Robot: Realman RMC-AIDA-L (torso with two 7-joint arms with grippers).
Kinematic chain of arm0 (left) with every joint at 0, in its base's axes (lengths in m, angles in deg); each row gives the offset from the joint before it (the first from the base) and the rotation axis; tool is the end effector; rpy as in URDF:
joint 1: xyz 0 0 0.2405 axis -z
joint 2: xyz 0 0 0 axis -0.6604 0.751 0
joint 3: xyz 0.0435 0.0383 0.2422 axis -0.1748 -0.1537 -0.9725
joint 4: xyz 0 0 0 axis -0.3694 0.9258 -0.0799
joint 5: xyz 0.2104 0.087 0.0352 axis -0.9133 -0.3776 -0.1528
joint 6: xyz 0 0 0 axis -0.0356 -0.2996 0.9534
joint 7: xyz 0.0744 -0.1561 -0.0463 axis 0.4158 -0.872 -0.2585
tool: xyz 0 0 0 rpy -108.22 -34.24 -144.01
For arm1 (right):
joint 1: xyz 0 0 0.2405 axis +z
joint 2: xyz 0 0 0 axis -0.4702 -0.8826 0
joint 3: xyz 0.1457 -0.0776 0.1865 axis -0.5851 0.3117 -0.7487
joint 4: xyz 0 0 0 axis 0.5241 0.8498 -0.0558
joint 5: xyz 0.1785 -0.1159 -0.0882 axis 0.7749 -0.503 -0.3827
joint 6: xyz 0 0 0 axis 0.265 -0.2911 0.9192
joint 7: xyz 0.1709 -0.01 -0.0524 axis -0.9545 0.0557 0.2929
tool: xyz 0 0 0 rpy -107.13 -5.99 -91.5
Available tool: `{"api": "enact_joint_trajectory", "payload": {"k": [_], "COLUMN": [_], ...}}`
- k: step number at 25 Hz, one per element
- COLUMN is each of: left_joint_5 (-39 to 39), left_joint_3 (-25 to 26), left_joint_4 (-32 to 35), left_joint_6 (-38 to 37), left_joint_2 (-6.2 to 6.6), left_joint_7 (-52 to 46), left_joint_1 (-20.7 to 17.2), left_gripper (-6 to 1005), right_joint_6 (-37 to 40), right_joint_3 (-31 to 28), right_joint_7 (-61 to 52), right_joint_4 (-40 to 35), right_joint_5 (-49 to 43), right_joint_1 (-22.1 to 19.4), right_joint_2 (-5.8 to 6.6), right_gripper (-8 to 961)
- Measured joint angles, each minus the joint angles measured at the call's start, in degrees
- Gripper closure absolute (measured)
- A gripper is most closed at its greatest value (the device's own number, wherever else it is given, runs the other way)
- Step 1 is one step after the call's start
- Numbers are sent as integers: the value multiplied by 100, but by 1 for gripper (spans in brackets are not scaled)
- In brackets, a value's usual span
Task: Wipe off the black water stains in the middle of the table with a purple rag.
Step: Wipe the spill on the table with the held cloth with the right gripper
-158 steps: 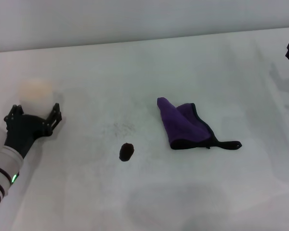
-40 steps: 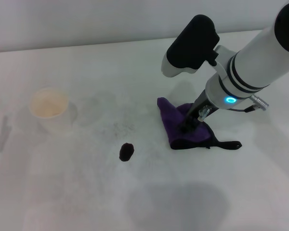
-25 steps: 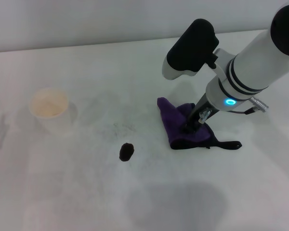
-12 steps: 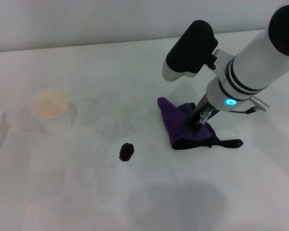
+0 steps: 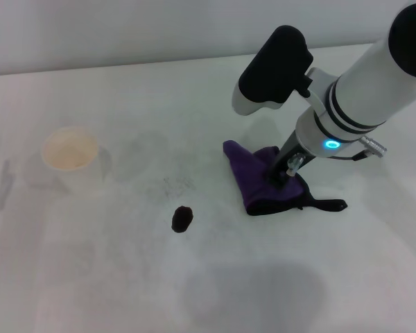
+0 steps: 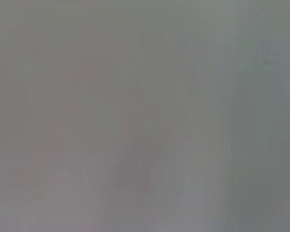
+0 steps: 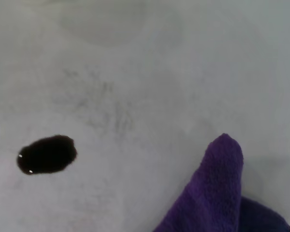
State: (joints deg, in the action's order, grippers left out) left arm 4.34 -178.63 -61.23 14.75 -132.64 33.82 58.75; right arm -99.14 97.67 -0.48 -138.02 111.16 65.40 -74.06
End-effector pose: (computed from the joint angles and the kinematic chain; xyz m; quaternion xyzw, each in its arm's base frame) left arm -0.3700 0.3095 -0.0253 -0.6728 -0.2703 -0.2987 0.6205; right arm 0.1995 0.3857 -0.0899 -0.9074 0.2736 -0.2343 0.2165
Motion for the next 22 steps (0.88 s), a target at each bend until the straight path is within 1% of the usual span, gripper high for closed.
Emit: {"api": "enact_joint_trajectory", "payload": {"k": [5, 10, 14, 17, 22], "left_joint_5": [85, 97, 98, 98, 159], "left_joint_3": [0, -1, -1, -1, -1], "left_joint_4": [0, 14, 4, 4, 3], "left_joint_6": [0, 6, 78, 118, 152], "left_joint_2": [0, 0, 0, 0, 0], "left_joint_7": [0, 0, 0, 0, 0], "left_joint_1": [42, 108, 200, 265, 379], "left_gripper": [109, 109, 109, 109, 108], "right_joint_6": [-138, -327, -336, -61, 790], "right_joint_3": [14, 220, 371, 693, 1394], "right_joint_7": [182, 219, 320, 373, 412], "right_joint_4": [-406, -784, -722, -482, 6], "right_joint_5": [196, 416, 807, 961, 1422], "right_joint_1": [-3, 182, 376, 508, 660], "right_joint_2": [-6, -33, -34, -49, -62], "right_gripper": [898, 898, 898, 898, 899]}}
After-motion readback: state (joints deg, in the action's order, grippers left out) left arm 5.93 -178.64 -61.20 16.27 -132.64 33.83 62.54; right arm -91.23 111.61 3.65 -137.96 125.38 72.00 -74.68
